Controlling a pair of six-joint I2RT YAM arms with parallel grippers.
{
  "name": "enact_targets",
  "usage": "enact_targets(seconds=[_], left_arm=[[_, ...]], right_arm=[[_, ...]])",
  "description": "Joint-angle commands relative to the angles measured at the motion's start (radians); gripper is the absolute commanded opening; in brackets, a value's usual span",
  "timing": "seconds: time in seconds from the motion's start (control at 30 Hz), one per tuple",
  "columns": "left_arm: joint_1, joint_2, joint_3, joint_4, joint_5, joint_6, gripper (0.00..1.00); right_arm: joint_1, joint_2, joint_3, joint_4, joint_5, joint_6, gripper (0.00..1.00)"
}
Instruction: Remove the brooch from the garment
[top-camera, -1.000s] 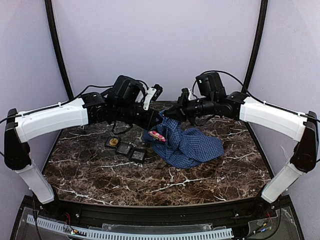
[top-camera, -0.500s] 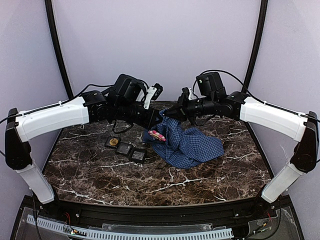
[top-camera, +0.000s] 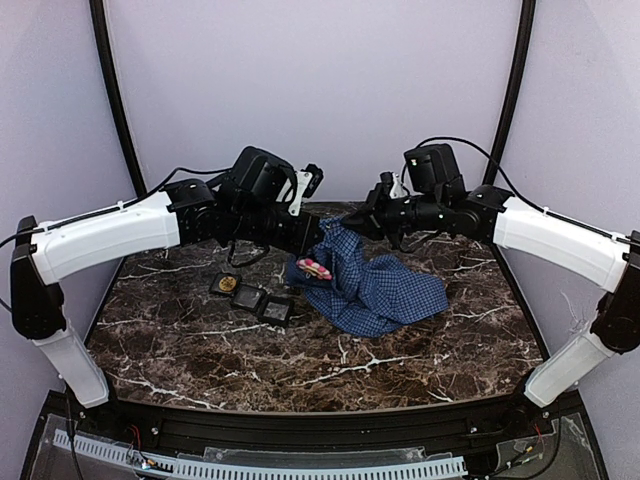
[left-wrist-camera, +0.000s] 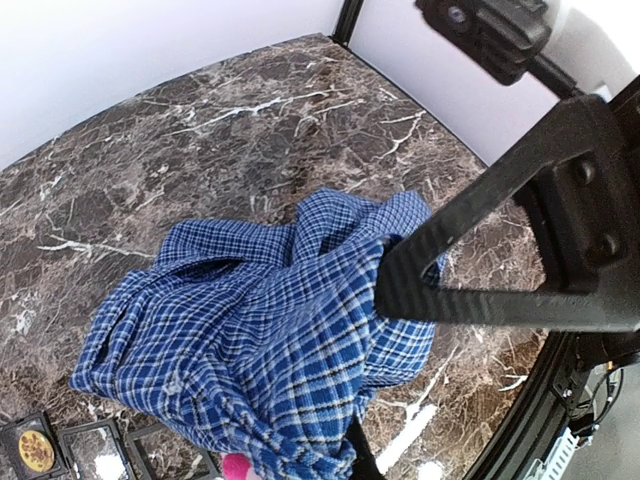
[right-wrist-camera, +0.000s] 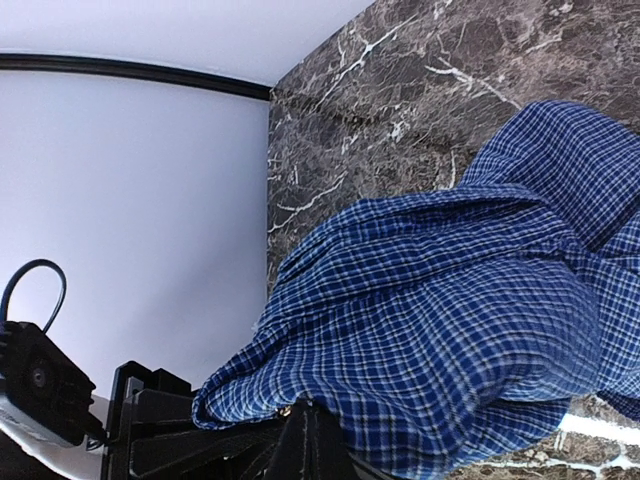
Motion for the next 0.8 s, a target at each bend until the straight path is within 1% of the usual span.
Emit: enact_targets(seconds=[0.0, 0.13, 0.2, 0.4, 0.57, 0.7, 0.77], left_arm=[[0.002, 0.0, 0.021, -0.059, -0.048, -0.032, 0.01], [0.002, 0.005, 0.022, -0.055, -0.034, -0.034, 0.01], [0.002, 0.003, 0.018, -0.041, -0.021, -0.028, 0.01], [0.003, 0.0, 0.011, -0.013, -0.002, -0.025, 0.01], [0.012, -0.001, 0.006, -0.007, 0.007, -0.04, 0.01], [0.013, -0.013, -0.021, 0.047, 0.045, -0.026, 0.01], [0.012, -0.018, -0.03, 0.07, 0.092, -0.017, 0.01]], right_arm=[[-0.012, -0.039, -0.027, -0.007, 0.079, 0.016, 0.0], [-0.013, -0.044, -0.034, -0.003, 0.082, 0.021, 0.0], [-0.015, -0.041, -0.037, 0.019, 0.059, 0.017, 0.0], [-0.009, -0.03, -0.058, 0.134, -0.106, 0.004, 0.0], [0.001, -0.073, -0.083, 0.093, -0.103, 0.007, 0.12], [-0.001, -0.061, -0.109, 0.119, -0.122, 0.022, 0.15], [0.0, -0.039, -0.095, 0.133, -0.136, 0.024, 0.15]])
